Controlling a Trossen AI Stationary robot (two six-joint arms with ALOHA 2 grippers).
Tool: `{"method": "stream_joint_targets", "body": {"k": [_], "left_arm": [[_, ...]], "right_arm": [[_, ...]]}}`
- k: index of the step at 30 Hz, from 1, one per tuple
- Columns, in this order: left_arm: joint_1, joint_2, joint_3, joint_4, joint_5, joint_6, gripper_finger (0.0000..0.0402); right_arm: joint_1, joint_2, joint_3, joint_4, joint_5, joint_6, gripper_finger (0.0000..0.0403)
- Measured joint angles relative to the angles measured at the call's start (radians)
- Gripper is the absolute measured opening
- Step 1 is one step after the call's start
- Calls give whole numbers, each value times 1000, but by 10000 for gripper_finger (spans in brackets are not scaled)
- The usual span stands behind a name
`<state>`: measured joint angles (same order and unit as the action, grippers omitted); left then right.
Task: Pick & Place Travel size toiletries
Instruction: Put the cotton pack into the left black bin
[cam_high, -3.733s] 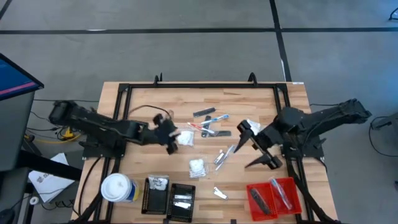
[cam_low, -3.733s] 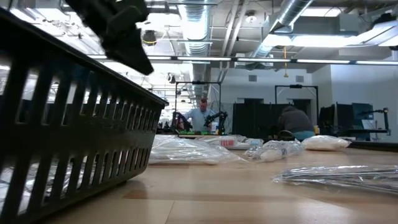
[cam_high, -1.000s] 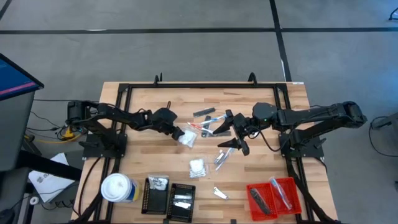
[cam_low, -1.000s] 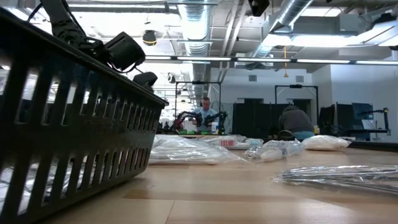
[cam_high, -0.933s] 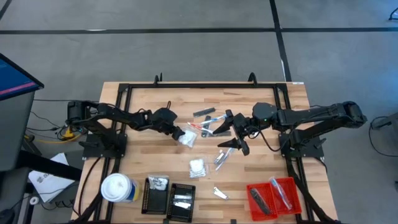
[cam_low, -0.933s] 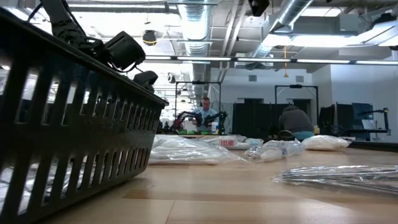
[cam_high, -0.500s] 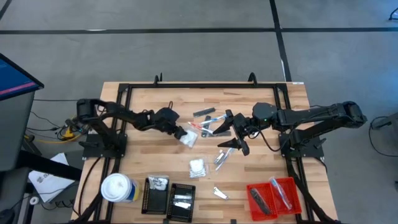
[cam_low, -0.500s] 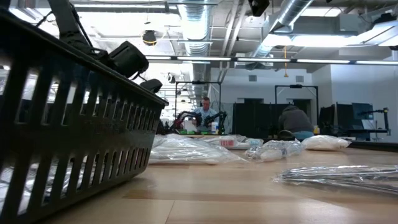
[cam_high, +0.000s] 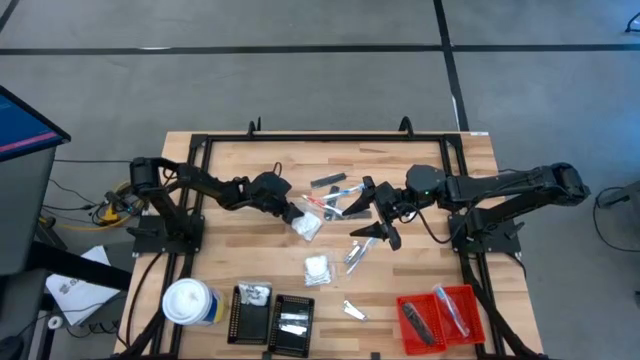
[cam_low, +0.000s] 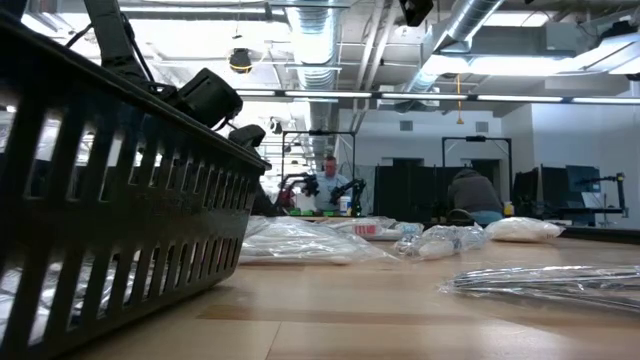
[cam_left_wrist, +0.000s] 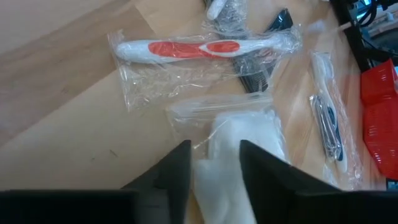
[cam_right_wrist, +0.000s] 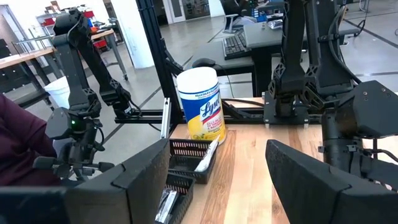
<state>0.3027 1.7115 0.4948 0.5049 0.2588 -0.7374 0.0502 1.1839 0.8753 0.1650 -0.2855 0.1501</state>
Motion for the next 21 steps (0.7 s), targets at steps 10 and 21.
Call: {"method": "stream_joint_targets", "body": {"k": [10, 21], "left_arm": [[-2, -38, -6, -27, 54, 43, 2], [-86, -280, -5, -117, 13, 95, 0]], "right_arm": [[0, 0, 0, 0, 0, 0, 260], [-1, 0, 0, 0, 0, -1, 260]]}}
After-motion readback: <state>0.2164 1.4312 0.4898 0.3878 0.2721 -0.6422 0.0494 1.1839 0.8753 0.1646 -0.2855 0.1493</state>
